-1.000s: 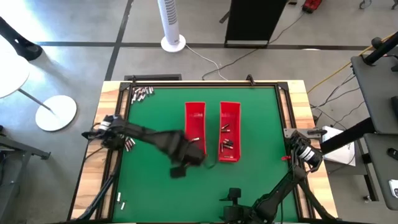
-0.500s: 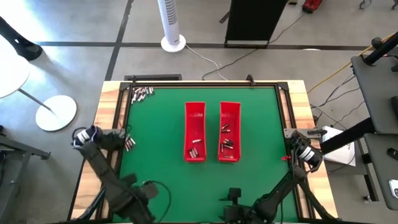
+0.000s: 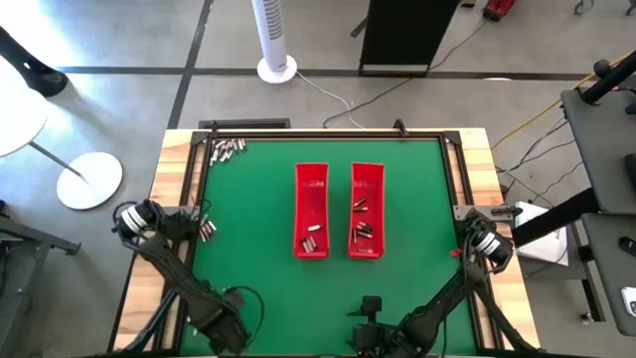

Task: Sort batteries
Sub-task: Put the silver battery into the left red bin

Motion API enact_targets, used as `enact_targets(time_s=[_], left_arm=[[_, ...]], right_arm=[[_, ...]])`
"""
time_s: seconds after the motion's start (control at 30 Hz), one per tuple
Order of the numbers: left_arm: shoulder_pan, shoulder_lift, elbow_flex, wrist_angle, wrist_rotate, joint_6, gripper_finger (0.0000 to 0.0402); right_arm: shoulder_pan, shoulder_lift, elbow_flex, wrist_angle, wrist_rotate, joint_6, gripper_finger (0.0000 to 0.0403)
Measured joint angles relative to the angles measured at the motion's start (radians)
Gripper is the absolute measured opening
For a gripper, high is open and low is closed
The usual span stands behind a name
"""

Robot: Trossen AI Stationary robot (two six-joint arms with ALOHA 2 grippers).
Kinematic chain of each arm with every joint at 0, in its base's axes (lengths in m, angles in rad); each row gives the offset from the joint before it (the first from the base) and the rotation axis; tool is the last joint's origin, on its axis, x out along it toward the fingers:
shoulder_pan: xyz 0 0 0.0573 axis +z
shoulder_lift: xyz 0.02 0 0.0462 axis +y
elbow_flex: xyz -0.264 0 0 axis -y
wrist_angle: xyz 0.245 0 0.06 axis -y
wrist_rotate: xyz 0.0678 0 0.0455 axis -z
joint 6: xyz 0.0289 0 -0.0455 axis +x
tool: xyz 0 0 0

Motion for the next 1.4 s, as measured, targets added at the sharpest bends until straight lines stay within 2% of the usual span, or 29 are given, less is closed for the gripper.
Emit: enact_targets(time_s=[0.1,0.17,0.4,0.5,0.67,0.83,1.2,1.4], left_arm=[[0.02,-0.021,-0.1,0.042,0.129,-0.03,0.0073],[0.033,-0.04,-0.147,0.113,0.167,-0.058,0.0073],[0.036,-0.109,-0.27,0.422,0.179,-0.198,0.0073],[0.031,-0.116,-0.286,0.406,0.178,-0.204,0.0084],[0.029,-0.112,-0.303,0.383,0.179,-0.234,0.0132],[0.027,-0.11,-0.325,0.448,0.19,-0.287,0.0168],[0.004,-0.11,-0.363,0.469,0.25,-0.358,0.0154],[-0.009,-0.11,-0.4,0.625,0.256,-0.413,0.0154]], right_arm=[[0.001,0.0,0.0,-0.007,-0.001,-0.002,0.033],[0.0,0.0,-0.003,-0.008,-0.001,-0.009,0.0332],[0.0,0.001,-0.015,-0.026,-0.008,-0.014,0.0331],[0.0,0.001,-0.02,-0.031,-0.008,-0.014,0.0333],[0.0,0.002,-0.022,-0.031,-0.008,-0.013,0.0341],[0.0,0.002,-0.023,-0.03,-0.008,-0.012,0.0343],[0.0,0.002,-0.023,-0.03,-0.008,-0.012,0.0343],[0.0,0.002,-0.023,-0.03,-0.008,-0.011,0.0343]])
